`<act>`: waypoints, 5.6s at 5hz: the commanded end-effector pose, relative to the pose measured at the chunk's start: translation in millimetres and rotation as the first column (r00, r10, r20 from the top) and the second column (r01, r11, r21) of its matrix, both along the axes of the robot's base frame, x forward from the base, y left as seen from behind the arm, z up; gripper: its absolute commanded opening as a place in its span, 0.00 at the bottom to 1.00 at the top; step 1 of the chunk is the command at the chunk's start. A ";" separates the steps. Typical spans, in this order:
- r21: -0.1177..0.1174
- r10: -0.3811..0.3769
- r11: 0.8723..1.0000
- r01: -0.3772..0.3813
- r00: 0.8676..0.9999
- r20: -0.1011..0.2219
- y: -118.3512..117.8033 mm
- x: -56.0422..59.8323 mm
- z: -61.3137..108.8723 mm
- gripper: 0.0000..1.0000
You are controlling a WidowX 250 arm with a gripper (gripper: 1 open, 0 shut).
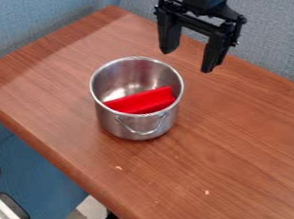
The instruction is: Move the red object from the metal pot to the table
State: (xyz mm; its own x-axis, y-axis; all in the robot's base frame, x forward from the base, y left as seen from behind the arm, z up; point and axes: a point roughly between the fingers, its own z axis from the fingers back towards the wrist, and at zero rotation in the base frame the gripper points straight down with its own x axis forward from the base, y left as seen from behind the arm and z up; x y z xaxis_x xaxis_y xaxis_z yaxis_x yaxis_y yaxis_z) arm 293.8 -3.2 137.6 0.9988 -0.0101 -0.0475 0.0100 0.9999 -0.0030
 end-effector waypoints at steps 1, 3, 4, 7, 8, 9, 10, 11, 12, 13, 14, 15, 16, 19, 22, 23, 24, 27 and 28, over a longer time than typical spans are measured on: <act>0.000 0.001 1.000 -0.001 1.000 -0.004 0.4 0.2 -1.1 1.00; 0.000 0.004 1.000 -0.004 1.000 -0.012 2.4 2.1 -2.7 1.00; -0.001 0.006 1.000 -0.006 1.000 -0.014 3.7 3.4 -3.1 1.00; -0.002 0.013 1.000 -0.013 1.000 -0.016 6.9 6.7 -3.4 1.00; -0.003 0.015 1.000 -0.015 1.000 -0.015 7.2 7.5 -3.6 1.00; -0.005 0.017 1.000 -0.017 1.000 -0.014 7.5 8.4 -3.6 1.00; -0.006 0.018 1.000 -0.018 1.000 -0.013 7.8 9.1 -3.7 1.00; -0.007 0.019 1.000 -0.019 1.000 -0.012 8.2 9.9 -3.6 1.00; -0.008 0.021 1.000 -0.021 1.000 -0.011 8.6 10.8 -3.5 1.00; -0.007 0.021 1.000 -0.021 1.000 -0.007 9.0 12.2 -2.9 1.00; -0.007 0.021 1.000 -0.021 1.000 -0.004 9.2 13.0 -2.5 1.00; -0.007 0.022 1.000 -0.022 1.000 -0.002 9.3 13.8 -2.2 1.00; -0.006 0.023 1.000 -0.023 1.000 0.000 9.8 14.7 -1.5 1.00; -0.003 0.022 1.000 -0.022 1.000 -0.005 11.2 16.1 -0.4 1.00; -0.001 0.014 1.000 -0.014 1.000 -0.007 10.2 16.6 1.8 1.00; -0.001 0.009 1.000 -0.009 1.000 -0.010 9.6 16.3 1.8 1.00; -0.001 0.006 1.000 -0.006 1.000 -0.012 8.9 15.9 1.9 1.00; -0.004 -0.003 1.000 0.003 1.000 -0.016 6.4 14.9 2.2 1.00; -0.004 -0.005 1.000 0.005 1.000 -0.016 5.5 14.7 2.5 1.00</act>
State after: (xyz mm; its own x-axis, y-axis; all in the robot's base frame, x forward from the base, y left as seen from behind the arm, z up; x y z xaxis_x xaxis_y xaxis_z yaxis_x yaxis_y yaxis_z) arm 302.0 4.1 127.2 0.9937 -0.0083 -0.1116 0.0074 0.9999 -0.0088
